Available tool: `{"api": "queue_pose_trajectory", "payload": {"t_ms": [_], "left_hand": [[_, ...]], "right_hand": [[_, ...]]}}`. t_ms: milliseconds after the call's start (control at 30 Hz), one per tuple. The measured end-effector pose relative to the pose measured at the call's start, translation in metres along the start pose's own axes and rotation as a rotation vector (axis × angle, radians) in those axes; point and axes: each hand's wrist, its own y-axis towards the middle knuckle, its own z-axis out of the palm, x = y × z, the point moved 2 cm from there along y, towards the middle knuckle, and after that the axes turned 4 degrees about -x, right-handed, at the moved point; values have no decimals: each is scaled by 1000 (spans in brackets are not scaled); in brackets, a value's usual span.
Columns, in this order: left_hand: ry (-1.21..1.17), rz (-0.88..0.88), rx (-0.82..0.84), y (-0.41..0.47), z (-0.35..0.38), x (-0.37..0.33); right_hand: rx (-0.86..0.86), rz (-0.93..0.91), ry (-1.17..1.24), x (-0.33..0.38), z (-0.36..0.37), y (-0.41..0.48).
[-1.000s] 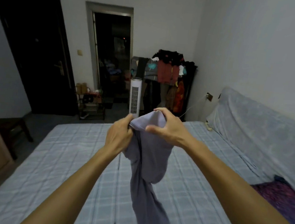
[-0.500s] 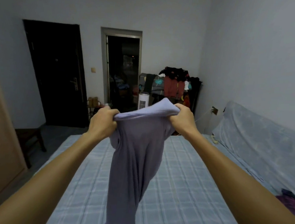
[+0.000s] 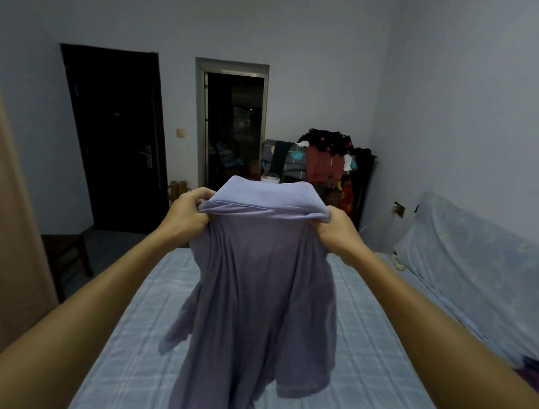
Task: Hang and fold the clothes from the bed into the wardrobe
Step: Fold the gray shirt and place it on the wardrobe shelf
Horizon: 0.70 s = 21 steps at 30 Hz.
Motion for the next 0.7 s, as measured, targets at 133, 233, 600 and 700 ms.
{"api": "queue_pose_trajectory", "payload": {"t_ms": [133, 233, 600, 700], "left_hand": [[288, 111, 5, -8, -11, 4], [492, 144, -19, -14, -20, 16], [312, 26, -10, -28, -4, 47], [177, 98, -47, -29, 11, 33]], "right_hand": [[-109, -85, -166, -10, -8, -1], [-131, -206, -343, -10, -15, -1], [-62, -84, 30, -3, -20, -11], [95, -27, 83, 2, 0, -21]]}}
